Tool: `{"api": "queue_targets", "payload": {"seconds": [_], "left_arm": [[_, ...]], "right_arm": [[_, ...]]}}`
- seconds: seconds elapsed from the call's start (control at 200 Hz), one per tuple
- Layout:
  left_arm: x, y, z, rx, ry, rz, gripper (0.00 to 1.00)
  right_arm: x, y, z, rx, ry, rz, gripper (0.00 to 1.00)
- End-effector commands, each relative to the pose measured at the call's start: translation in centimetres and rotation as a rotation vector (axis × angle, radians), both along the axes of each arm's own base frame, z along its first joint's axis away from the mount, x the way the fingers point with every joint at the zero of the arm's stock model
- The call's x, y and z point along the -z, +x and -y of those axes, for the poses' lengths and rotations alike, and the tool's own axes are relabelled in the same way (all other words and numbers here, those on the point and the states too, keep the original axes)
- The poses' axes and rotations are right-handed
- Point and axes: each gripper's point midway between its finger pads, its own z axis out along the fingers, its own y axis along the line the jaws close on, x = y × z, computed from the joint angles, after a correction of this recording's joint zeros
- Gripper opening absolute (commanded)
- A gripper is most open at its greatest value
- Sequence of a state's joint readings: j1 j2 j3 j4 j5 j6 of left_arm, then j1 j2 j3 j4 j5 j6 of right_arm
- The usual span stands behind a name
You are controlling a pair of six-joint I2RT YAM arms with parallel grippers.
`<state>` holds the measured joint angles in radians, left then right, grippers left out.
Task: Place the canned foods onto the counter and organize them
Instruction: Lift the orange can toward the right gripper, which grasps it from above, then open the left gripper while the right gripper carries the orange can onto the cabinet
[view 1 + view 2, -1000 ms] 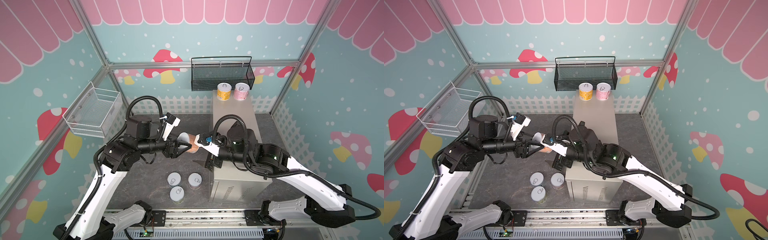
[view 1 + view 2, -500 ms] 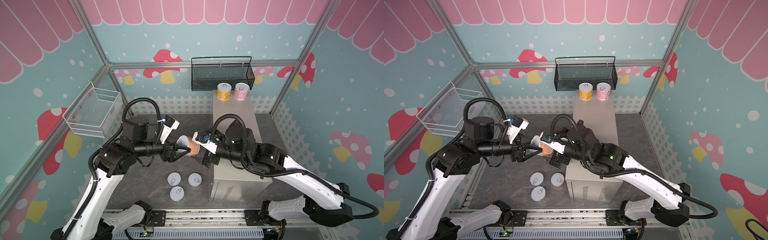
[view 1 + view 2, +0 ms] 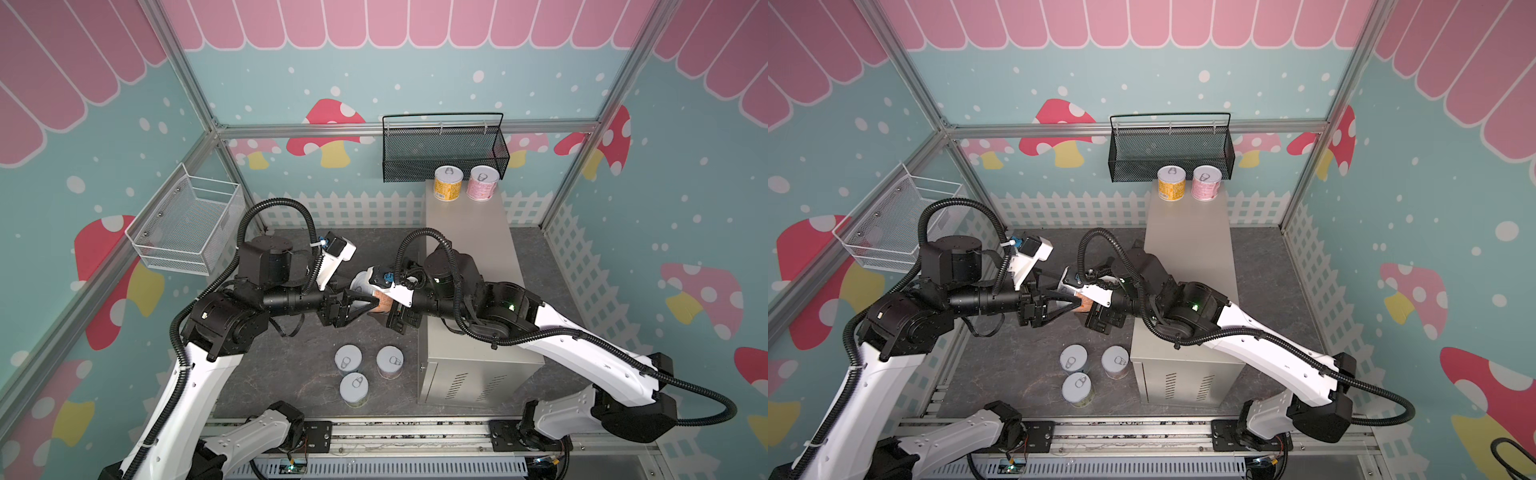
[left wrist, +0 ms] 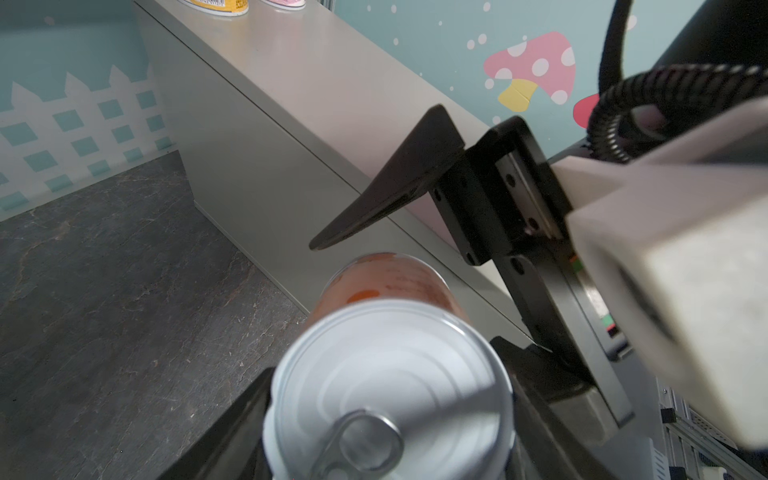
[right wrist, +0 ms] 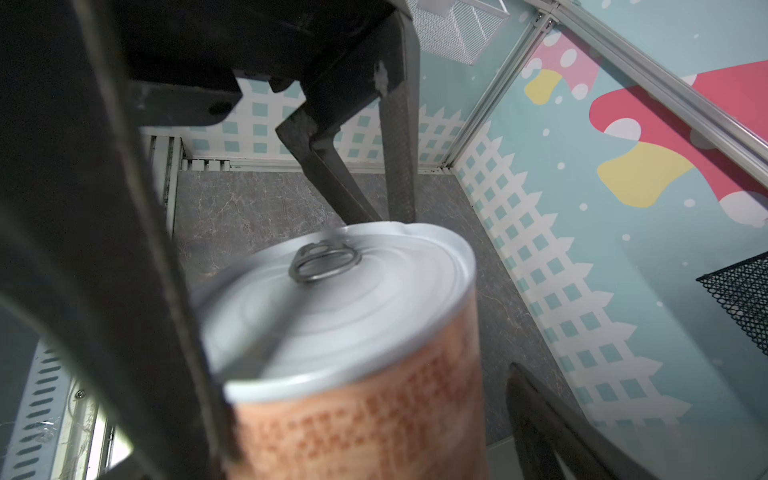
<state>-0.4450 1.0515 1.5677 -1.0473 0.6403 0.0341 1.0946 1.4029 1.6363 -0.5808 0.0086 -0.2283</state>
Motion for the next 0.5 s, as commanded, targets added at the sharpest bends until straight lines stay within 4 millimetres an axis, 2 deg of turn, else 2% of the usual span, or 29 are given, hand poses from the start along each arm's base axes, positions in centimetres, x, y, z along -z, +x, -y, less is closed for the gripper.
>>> {"api": "queue_targets", "payload": {"seconds": [0.0,0.17,0.41,0.495], "left_arm": [[-1.9,-0.6,0.2,0.04,-0.04,0.084,0.0],[-1.9,-0.7,0.1,0.036,-0.041,0.084,0.0],[-2.1,-0.9,-0.1,0.031,-0.046,0.091,0.0],[-2.0,-0.8,-0.1,0.027,-0.046,0.09,0.0]], "right_arm": [[-1.5,0.6,-0.9,0.004,0.03,0.051,0.92],[-1.6,1.1,-1.1,0.021,0.037,0.056,0.85],[-3.3,1.3,-0.2,0.066,0.103,0.081,0.72],[-4.0,1.0,0.0,0.059,0.133,0.079,0.71]]}}
